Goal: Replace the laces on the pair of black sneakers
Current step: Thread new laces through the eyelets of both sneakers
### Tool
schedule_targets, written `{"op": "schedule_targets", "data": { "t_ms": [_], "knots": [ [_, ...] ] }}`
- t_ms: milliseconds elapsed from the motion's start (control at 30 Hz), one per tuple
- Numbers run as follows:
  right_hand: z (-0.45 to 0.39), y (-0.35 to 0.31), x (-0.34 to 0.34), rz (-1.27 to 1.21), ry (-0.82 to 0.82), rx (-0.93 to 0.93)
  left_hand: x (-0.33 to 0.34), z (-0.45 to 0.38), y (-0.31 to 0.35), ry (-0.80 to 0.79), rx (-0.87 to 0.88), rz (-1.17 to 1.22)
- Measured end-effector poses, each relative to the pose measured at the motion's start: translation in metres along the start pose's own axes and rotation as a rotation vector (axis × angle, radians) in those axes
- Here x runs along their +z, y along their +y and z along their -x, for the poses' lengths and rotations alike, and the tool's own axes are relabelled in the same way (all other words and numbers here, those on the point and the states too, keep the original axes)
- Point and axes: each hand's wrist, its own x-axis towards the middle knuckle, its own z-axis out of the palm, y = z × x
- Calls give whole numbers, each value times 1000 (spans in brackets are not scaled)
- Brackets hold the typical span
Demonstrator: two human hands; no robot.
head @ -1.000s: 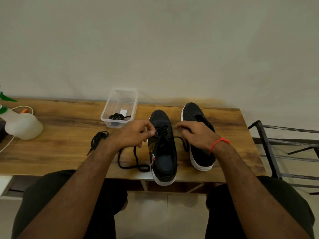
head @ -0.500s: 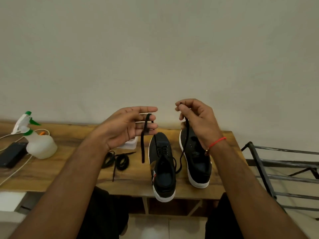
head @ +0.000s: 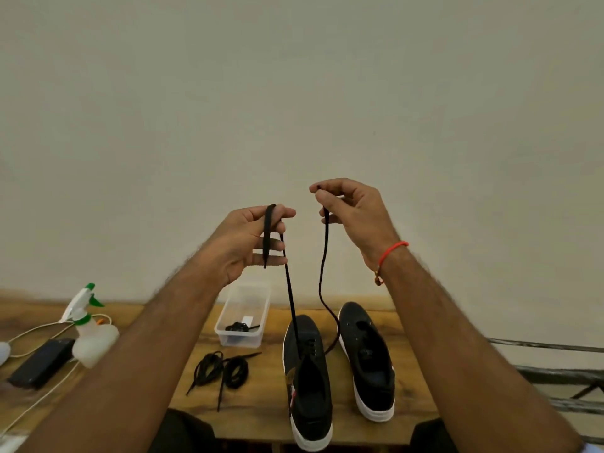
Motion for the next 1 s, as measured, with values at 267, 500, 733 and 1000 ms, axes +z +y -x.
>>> {"op": "schedule_targets", "data": {
  "t_ms": [267, 500, 733, 1000],
  "knots": [
    [24, 32, 14, -40, -226, 277, 9, 0, 1, 43, 66, -86],
    [34, 38, 23, -175, -261, 280, 11, -7, 17, 76, 203, -156],
    [11, 13, 16, -432, -128, 230, 10, -19, 38, 152, 290, -162],
    [-5, 3, 16, -270, -114, 185, 23, -17, 26, 71, 331, -343]
  ]
}}
